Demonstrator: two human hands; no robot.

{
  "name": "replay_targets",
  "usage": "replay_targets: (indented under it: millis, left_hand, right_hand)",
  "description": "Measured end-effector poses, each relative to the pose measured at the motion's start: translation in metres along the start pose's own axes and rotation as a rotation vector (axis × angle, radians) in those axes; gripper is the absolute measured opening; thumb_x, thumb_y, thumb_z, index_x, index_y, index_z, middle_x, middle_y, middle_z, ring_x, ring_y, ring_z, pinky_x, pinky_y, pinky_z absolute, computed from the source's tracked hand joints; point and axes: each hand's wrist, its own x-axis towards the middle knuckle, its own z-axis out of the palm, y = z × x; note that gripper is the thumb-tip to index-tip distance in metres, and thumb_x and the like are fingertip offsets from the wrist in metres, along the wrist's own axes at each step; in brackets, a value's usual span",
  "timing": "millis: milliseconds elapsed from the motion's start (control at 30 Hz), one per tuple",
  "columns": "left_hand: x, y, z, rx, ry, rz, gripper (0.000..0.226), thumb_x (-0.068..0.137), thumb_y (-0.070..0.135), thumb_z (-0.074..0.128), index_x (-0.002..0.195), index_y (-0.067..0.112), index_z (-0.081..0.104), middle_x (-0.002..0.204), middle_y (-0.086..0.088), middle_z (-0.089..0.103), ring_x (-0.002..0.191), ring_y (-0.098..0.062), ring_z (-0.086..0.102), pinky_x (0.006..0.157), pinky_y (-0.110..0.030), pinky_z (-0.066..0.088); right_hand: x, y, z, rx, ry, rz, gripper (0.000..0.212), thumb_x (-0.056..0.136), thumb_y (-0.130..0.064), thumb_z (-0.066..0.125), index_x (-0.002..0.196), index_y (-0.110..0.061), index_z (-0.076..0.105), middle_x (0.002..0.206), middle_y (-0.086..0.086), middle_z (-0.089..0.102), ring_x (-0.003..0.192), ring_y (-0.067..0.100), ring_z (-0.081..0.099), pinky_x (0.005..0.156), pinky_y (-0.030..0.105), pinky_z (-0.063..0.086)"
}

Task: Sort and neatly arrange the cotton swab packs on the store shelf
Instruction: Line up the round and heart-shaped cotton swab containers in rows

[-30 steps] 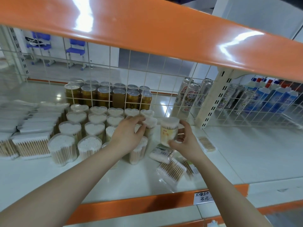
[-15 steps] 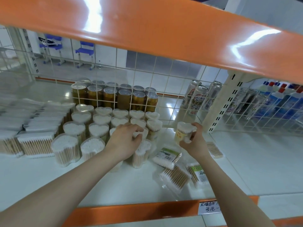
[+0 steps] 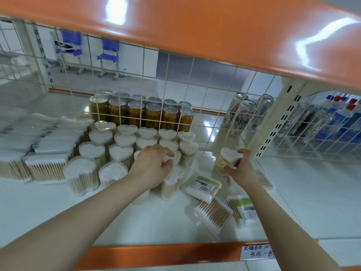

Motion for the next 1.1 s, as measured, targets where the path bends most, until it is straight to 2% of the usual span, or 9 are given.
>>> replay_targets:
  millis: [133, 267, 367, 467, 633, 733, 833, 933, 1100]
  left_hand:
    - [0.002, -0.001, 0.001, -0.002, 0.001, 0.003, 0.028, 0.094, 0.024, 0.048, 0.120, 0.020, 0.058, 0.124, 0.001, 0.054, 0.116, -0.018, 0.045, 0.095, -0.027, 0.035]
    - [0.003, -0.004, 0.002, 0.008, -0.001, 0.024, 0.032, 0.094, 0.027, 0.049, 0.122, 0.017, 0.058, 0.126, 0.001, 0.055, 0.117, -0.015, 0.047, 0.094, -0.022, 0.033]
    - [0.003, -0.004, 0.003, 0.051, -0.029, 0.042, 0.040, 0.095, 0.033, 0.046, 0.130, 0.017, 0.052, 0.138, 0.001, 0.048, 0.128, -0.013, 0.039, 0.103, -0.020, 0.026]
    - [0.002, -0.003, 0.003, 0.089, -0.076, 0.058, 0.046, 0.097, 0.037, 0.041, 0.138, 0.018, 0.043, 0.148, 0.002, 0.035, 0.137, -0.012, 0.027, 0.108, -0.019, 0.016]
    - [0.000, -0.001, 0.004, 0.161, -0.150, 0.109, 0.046, 0.099, 0.036, 0.036, 0.141, 0.017, 0.038, 0.152, -0.001, 0.027, 0.141, -0.014, 0.019, 0.110, -0.021, 0.010]
    - [-0.001, 0.000, 0.003, 0.181, -0.171, 0.116, 0.046, 0.099, 0.036, 0.033, 0.139, 0.015, 0.040, 0.152, -0.002, 0.027, 0.141, -0.015, 0.019, 0.110, -0.021, 0.011]
    - [-0.001, 0.002, 0.002, 0.212, -0.187, 0.124, 0.058, 0.094, 0.048, 0.024, 0.136, 0.013, 0.044, 0.149, -0.004, 0.033, 0.137, -0.016, 0.026, 0.107, -0.021, 0.015]
    - [-0.001, 0.002, 0.002, 0.218, -0.194, 0.117, 0.048, 0.099, 0.035, 0.031, 0.142, 0.014, 0.035, 0.153, -0.003, 0.024, 0.141, -0.014, 0.019, 0.109, -0.020, 0.010]
    - [-0.001, 0.003, 0.002, 0.230, -0.188, 0.130, 0.047, 0.100, 0.033, 0.032, 0.143, 0.014, 0.034, 0.153, -0.003, 0.023, 0.141, -0.014, 0.019, 0.109, -0.020, 0.012]
  right_hand:
    - [0.007, 0.000, 0.000, -0.064, 0.072, -0.035, 0.067, 0.072, -0.006, 0.074, 0.128, -0.003, 0.036, 0.120, 0.020, 0.049, 0.105, 0.033, 0.054, 0.081, 0.037, 0.047]
    - [0.009, -0.005, -0.001, -0.138, 0.075, -0.089, 0.055, 0.075, -0.014, 0.074, 0.123, -0.008, 0.048, 0.120, 0.016, 0.047, 0.092, 0.024, 0.051, 0.080, 0.033, 0.043]
    - [0.009, -0.007, 0.002, -0.140, 0.066, -0.123, 0.049, 0.076, -0.017, 0.074, 0.118, -0.010, 0.052, 0.116, 0.014, 0.053, 0.086, 0.021, 0.052, 0.073, 0.027, 0.039]
    - [0.007, -0.013, 0.007, -0.148, 0.019, -0.131, 0.046, 0.075, -0.019, 0.074, 0.116, -0.012, 0.052, 0.112, 0.010, 0.052, 0.086, 0.021, 0.054, 0.071, 0.026, 0.040]
    - [0.000, -0.026, 0.020, -0.155, -0.002, -0.187, 0.046, 0.075, -0.022, 0.074, 0.113, -0.011, 0.052, 0.106, 0.004, 0.048, 0.088, 0.021, 0.054, 0.072, 0.026, 0.041]
    - [-0.003, -0.032, 0.025, -0.145, 0.006, -0.185, 0.043, 0.075, -0.023, 0.074, 0.111, -0.011, 0.053, 0.103, 0.003, 0.047, 0.087, 0.020, 0.052, 0.072, 0.025, 0.040]
    - [-0.009, -0.035, 0.027, -0.143, -0.015, -0.205, 0.039, 0.075, -0.020, 0.073, 0.108, -0.010, 0.053, 0.103, 0.003, 0.048, 0.088, 0.019, 0.051, 0.072, 0.024, 0.040]
    - [-0.016, -0.036, 0.025, -0.135, -0.049, -0.228, 0.038, 0.075, -0.019, 0.073, 0.107, -0.011, 0.054, 0.106, 0.001, 0.049, 0.086, 0.017, 0.053, 0.072, 0.023, 0.040]
    - [-0.027, -0.036, 0.022, -0.100, -0.102, -0.266, 0.034, 0.073, -0.016, 0.075, 0.100, -0.017, 0.055, 0.105, -0.002, 0.051, 0.085, 0.014, 0.054, 0.073, 0.019, 0.042]
